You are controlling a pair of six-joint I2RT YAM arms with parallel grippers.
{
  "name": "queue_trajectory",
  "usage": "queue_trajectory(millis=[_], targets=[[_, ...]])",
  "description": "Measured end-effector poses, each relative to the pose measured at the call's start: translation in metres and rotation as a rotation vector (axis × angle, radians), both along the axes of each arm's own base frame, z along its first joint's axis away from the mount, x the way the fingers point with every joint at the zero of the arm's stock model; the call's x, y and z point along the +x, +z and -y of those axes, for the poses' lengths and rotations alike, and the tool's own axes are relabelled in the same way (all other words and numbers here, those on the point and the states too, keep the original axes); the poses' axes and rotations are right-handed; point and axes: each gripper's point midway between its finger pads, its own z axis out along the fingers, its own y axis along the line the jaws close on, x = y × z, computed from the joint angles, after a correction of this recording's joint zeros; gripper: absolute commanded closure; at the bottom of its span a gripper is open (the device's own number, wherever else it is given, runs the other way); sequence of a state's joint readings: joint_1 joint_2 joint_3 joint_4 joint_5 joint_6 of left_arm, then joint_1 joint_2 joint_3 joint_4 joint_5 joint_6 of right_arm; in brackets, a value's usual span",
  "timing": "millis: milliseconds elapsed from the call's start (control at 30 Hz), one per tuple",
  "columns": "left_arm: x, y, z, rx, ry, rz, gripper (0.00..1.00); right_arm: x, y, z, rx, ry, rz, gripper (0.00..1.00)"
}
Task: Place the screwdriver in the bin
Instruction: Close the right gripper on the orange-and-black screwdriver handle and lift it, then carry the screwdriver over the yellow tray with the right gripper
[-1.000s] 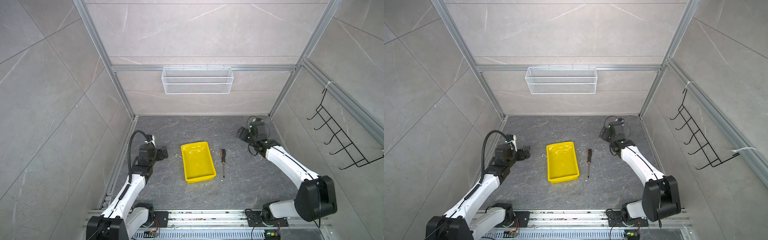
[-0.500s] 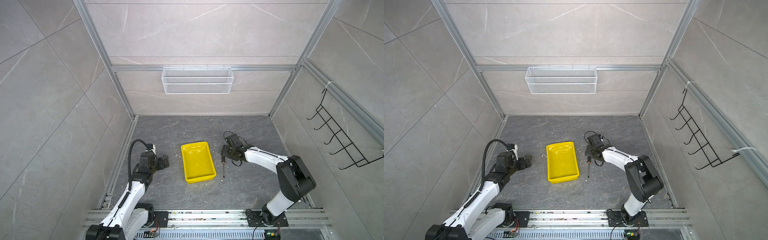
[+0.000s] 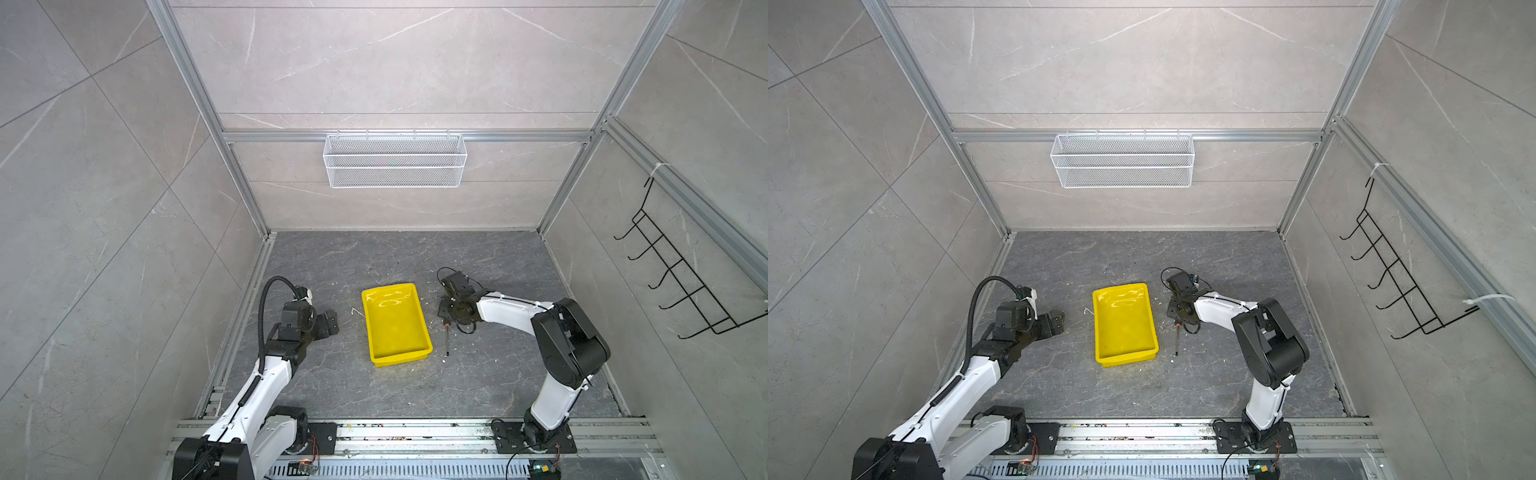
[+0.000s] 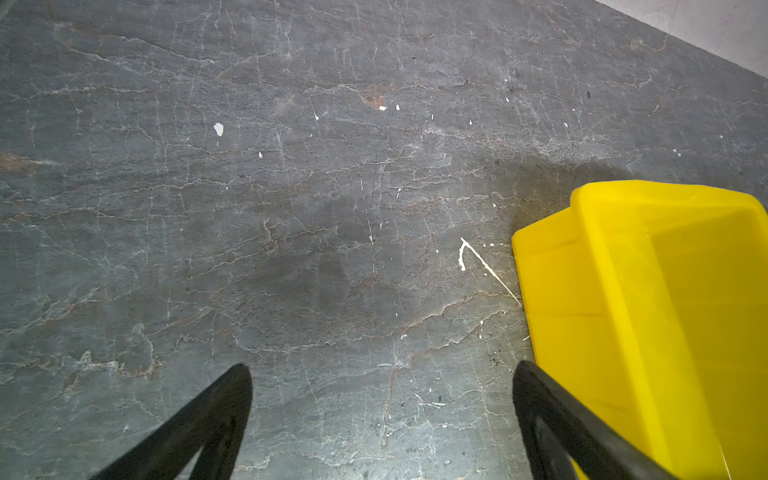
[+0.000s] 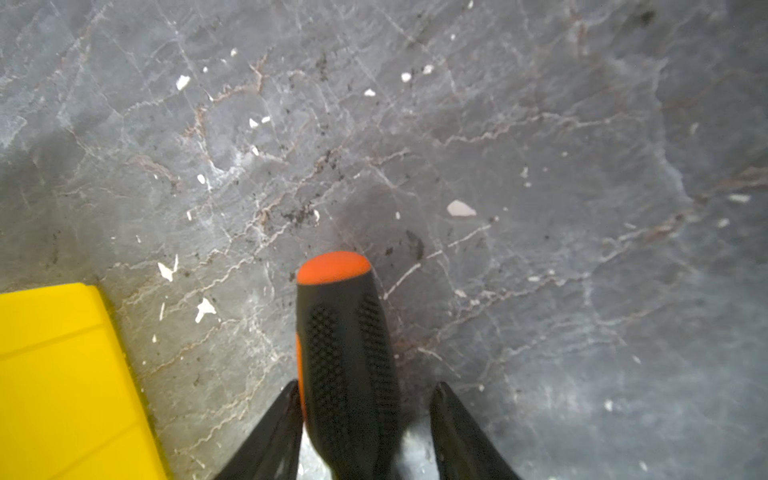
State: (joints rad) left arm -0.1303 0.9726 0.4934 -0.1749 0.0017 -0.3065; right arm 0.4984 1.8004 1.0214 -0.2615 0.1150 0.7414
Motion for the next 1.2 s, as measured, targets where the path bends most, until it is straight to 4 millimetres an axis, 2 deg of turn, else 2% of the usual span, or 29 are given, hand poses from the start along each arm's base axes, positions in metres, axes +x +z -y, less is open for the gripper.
queue_trajectory(millis=[33,167,400,500,567,633,733,800,900,967,1067,1200], targets=[[0.0,0.0,0.0,0.0,0.0,-0.002,0.0,0.0,0.0,0.0,0.0,0.0,0.001,0.54],[-0.001,0.001,0.0,0.0,0.001,0.002,0.0,0.001,-0.001,0.001,-0.007,0.0,0.004,0.74],[-0.001,0.0,-0.003,0.012,0.014,-0.003,0.0,0.002,0.0,0.003,-0.029,-0.003,0.01,0.76],[-0.003,-0.002,-0.005,0.017,0.022,-0.01,0.0,-0.002,0.003,0.01,-0.076,-0.001,0.001,0.78],[-0.003,-0.002,-0.005,0.017,0.023,-0.016,0.0,-0.004,0.011,0.016,-0.109,-0.007,-0.002,0.78],[-0.004,-0.003,-0.005,0.018,0.024,-0.018,0.0,0.0,0.028,0.015,-0.124,-0.01,0.031,0.78],[-0.004,-0.003,-0.005,0.018,0.024,-0.019,0.0,0.012,0.071,-0.011,-0.131,0.018,0.135,0.77],[-0.004,-0.003,-0.005,0.018,0.024,-0.019,0.0,0.02,0.107,-0.043,-0.118,0.055,0.232,0.77],[-0.004,-0.003,-0.005,0.018,0.024,-0.018,0.0,0.019,0.155,-0.092,-0.073,0.123,0.356,0.74],[-0.004,-0.003,-0.005,0.018,0.024,-0.018,0.0,0.01,0.172,-0.12,-0.045,0.182,0.403,0.73],[-0.004,-0.003,-0.005,0.018,0.024,-0.019,0.0,-0.002,0.171,-0.15,-0.032,0.253,0.417,0.73],[-0.004,-0.003,-0.006,0.019,0.025,-0.018,0.0,-0.011,0.13,-0.169,-0.044,0.316,0.337,0.73]])
